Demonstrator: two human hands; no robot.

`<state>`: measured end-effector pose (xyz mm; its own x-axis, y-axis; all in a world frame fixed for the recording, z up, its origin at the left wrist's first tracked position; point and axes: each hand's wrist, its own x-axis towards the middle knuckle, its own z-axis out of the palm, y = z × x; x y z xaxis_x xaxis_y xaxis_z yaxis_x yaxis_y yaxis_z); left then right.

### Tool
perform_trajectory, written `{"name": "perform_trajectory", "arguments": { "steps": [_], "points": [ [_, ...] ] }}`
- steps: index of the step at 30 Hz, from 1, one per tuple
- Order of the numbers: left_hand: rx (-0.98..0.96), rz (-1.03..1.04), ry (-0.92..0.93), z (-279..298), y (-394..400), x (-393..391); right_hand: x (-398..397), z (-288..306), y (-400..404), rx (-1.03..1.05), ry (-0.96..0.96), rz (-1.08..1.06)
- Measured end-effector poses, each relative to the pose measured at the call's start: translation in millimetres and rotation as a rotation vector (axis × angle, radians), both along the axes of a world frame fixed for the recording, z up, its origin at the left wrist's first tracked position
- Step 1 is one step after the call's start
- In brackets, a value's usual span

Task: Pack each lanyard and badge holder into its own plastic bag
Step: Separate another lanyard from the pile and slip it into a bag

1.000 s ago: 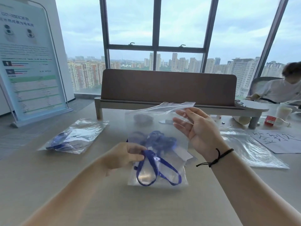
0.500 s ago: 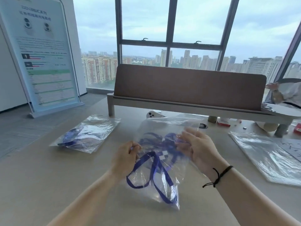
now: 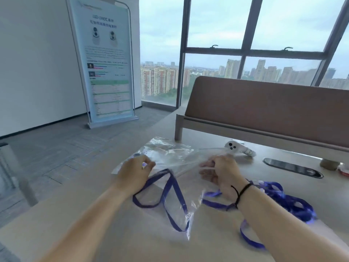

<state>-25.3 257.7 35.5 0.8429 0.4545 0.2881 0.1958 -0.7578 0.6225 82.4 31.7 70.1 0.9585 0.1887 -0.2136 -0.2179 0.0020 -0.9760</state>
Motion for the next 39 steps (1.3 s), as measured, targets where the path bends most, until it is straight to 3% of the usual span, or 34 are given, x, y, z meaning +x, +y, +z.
{"name": "perform_trajectory", "arguments": {
  "steps": [5,12,15,18,21,24,30,34,39],
  "points": [
    [0.012,0.065,0.038,21.5,57.1,30.4,45.4,11.8,64.6,-0.004,0.018,0.008],
    [0.125,0.191,0.045,-2.7,90.2,52.2,96.6,-20.7,116.4,-0.191,-0.050,-0.088],
    [0.250,0.210,0.056,-5.3,81.6,48.9,102.9,-31.5,124.5,-0.556,-0.295,-0.130],
    [0.423,0.111,0.204,-7.1,63.7,46.3,97.2,-41.2,130.5,-0.876,-0.599,-0.052],
    [0.423,-0.009,0.325,-19.1,53.3,49.0,93.5,-42.5,149.4,-0.803,-0.708,0.095],
    [0.401,-0.065,0.317,-26.7,52.7,52.6,101.6,-40.8,169.0,-0.731,-0.749,0.254],
    [0.377,-0.131,0.365,-25.3,47.3,51.6,116.5,-71.1,182.4,-1.012,-0.632,0.605],
    [0.424,-0.169,0.501,-34.6,43.1,56.8,102.5,-85.3,175.3,-1.137,-0.737,0.592],
    [0.429,-0.174,0.546,-39.6,47.2,63.0,91.4,-79.9,173.1,-1.176,-0.863,0.483]
  ]
}}
